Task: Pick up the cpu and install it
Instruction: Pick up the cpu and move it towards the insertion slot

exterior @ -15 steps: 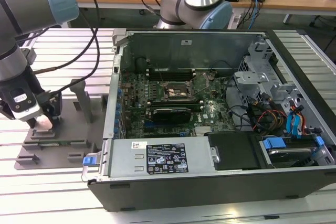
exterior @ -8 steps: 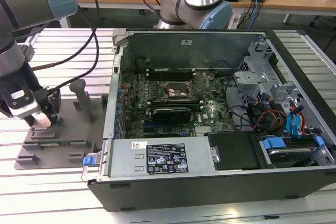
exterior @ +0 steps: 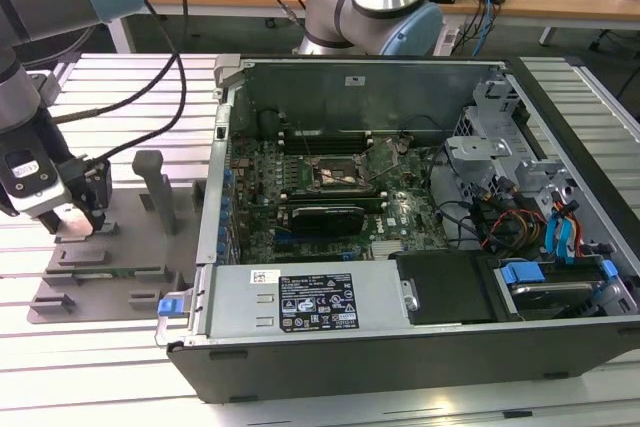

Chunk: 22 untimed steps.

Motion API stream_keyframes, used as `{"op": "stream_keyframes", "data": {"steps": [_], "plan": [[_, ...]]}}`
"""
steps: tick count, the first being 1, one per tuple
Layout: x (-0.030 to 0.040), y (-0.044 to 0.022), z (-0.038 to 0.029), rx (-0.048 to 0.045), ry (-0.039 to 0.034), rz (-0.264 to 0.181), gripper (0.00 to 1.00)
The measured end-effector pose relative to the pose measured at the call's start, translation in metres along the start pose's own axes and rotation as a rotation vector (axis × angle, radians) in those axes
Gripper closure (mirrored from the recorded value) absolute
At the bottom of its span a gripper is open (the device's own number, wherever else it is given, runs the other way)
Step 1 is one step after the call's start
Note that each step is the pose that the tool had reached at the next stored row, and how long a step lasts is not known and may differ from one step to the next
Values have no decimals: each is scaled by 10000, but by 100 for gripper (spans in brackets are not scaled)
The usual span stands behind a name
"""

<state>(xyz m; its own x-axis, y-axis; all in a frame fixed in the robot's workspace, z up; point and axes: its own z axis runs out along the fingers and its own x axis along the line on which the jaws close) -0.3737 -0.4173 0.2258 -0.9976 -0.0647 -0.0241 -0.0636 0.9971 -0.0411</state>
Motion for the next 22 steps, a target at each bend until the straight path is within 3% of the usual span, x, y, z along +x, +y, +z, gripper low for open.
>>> {"op": "stream_keyframes", "data": {"steps": [8,10,19,22], "plan": [[-5,-8,-188,0,1,0,45],[-7,-11,-263,0,0,0,45],[-11,-19,-460,0,1,0,45],[-12,-21,-496,0,0,0,45]]}}
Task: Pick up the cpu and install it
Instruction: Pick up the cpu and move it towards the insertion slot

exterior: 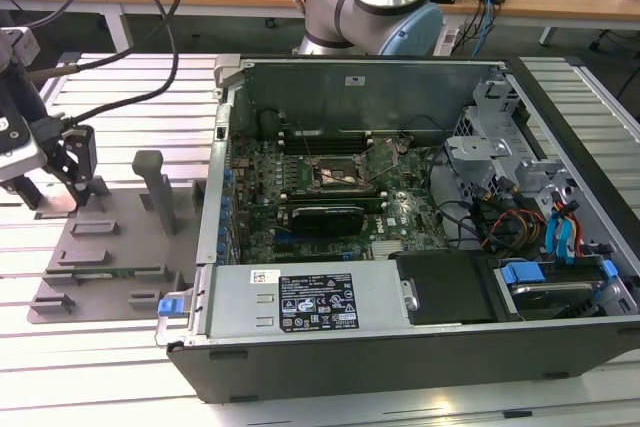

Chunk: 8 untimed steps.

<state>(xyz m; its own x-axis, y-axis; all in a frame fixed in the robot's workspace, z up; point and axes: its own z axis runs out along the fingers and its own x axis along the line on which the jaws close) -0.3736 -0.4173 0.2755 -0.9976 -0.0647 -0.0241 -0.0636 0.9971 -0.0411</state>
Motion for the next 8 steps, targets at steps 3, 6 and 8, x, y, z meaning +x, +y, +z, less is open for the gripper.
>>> {"op": "stream_keyframes", "data": {"steps": [3,6,8], "plan": [[-1,-2,-38,0,-1,0,45],[-2,-4,-100,0,0,0,45],[-4,-6,-144,0,-1,0,45]]}}
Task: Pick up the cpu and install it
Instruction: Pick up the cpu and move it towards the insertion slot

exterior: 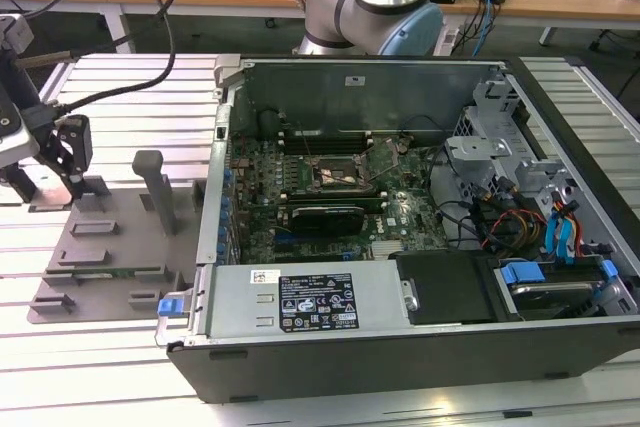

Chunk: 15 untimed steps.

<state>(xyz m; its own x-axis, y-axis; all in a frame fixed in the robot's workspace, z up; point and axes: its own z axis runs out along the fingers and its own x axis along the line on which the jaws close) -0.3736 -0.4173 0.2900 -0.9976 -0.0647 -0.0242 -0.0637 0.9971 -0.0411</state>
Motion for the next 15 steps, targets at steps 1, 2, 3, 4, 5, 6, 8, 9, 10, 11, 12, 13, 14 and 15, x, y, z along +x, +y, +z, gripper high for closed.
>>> {"op": "stream_keyframes", "data": {"steps": [1,2,3,4,5,6,8,9,10,11,12,13,14,15], "plan": [[0,0,-10,0,1,0,45],[0,-1,-24,0,1,0,45],[-1,-2,-46,1,1,0,45],[-1,-2,-56,0,1,0,45],[-1,-3,-66,1,1,0,45],[-2,-4,-84,0,0,0,45],[-3,-5,-121,0,1,0,45],[-3,-6,-148,0,0,1,45],[-4,-7,-179,1,1,0,45],[-5,-8,-191,0,1,0,45],[-5,-8,-199,1,1,0,45],[-5,-9,-208,0,0,0,45],[-5,-9,-216,0,0,0,45],[-5,-9,-229,0,0,0,45]]}}
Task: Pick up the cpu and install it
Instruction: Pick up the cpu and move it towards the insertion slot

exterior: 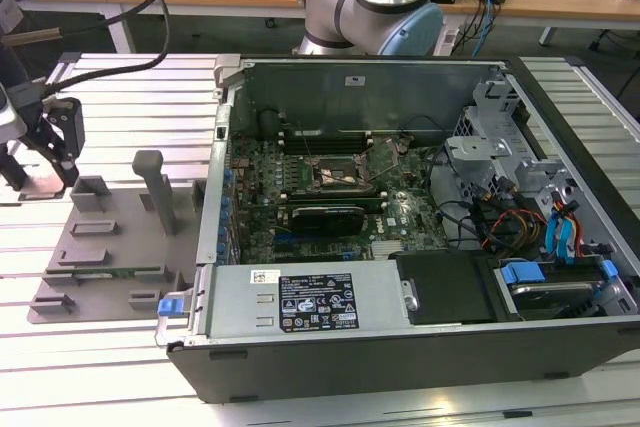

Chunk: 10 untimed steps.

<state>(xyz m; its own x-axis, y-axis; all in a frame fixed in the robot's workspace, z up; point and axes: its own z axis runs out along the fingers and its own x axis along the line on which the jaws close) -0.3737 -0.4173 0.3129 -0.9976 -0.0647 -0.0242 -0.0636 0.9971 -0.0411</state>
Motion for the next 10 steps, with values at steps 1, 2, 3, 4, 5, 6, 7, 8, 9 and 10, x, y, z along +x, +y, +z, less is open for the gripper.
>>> {"op": "stream_keyframes", "data": {"steps": [1,2,3,4,5,6,7,8,9,10], "plan": [[-1,-1,-20,0,1,0,45],[-1,-1,-37,0,0,0,45],[-2,-2,-59,0,0,0,45],[-2,-3,-82,0,0,0,45],[-2,-4,-98,0,0,1,45],[-3,-5,-113,0,0,0,45],[-3,-5,-135,0,1,0,45],[-4,-6,-150,0,0,0,45],[-4,-7,-168,0,0,0,45],[-4,-8,-184,0,1,0,45]]}}
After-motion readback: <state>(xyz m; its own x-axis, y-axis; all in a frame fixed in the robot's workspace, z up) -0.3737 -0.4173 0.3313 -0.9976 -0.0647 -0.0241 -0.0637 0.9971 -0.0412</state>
